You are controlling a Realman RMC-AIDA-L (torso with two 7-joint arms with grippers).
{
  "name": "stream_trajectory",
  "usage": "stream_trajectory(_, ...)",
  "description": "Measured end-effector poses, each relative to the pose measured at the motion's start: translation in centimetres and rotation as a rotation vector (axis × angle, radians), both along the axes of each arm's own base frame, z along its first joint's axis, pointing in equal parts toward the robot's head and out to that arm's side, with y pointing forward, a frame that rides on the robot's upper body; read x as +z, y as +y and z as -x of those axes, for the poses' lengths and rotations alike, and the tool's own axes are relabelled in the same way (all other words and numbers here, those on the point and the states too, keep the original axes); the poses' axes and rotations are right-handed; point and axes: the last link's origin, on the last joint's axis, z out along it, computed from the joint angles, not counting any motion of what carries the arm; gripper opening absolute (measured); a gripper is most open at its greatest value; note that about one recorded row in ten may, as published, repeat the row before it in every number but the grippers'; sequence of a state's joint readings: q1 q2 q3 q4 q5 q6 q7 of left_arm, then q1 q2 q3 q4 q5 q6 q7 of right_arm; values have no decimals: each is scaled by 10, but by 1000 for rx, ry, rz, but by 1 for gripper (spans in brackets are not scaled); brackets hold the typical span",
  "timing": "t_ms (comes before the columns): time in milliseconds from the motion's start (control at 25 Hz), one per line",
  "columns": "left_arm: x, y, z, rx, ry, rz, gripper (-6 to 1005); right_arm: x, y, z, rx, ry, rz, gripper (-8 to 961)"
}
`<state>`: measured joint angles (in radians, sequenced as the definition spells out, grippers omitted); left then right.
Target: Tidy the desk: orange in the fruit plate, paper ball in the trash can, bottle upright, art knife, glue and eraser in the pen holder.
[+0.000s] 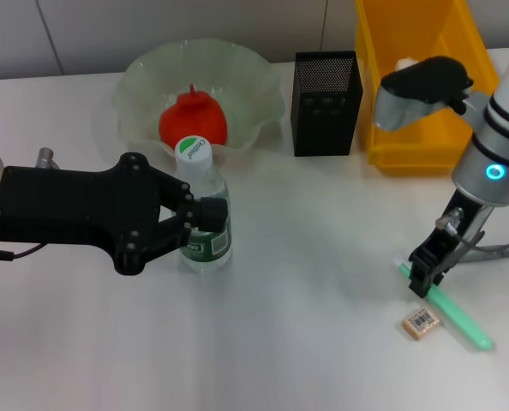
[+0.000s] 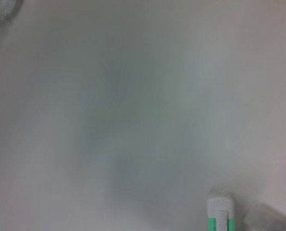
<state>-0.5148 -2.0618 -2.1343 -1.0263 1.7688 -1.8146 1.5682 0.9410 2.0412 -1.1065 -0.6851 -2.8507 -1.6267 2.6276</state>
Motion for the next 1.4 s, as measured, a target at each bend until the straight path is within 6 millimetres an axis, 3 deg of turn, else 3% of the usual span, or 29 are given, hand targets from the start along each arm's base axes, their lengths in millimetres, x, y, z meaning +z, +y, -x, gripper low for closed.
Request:
stream_trajectory(360,2,0,-2,0,-23,-7,10,23,3,13,56,24,-62,190)
stream_trajectory(640,7,2,-2,9,-43,-24,10,51,12,38,180,112,-166,191)
stream_trajectory(880,11,3,0,29,-59,-42,10,74,29,56,306,250,-296,191)
stream_trajectory(1160,14,2,0,36,-89,-51,9,86,44,60,437,314,-410,192)
stream_trajectory(1400,15,2,-1,39,-108,-57,9,111,60,72,578,457,-561,192)
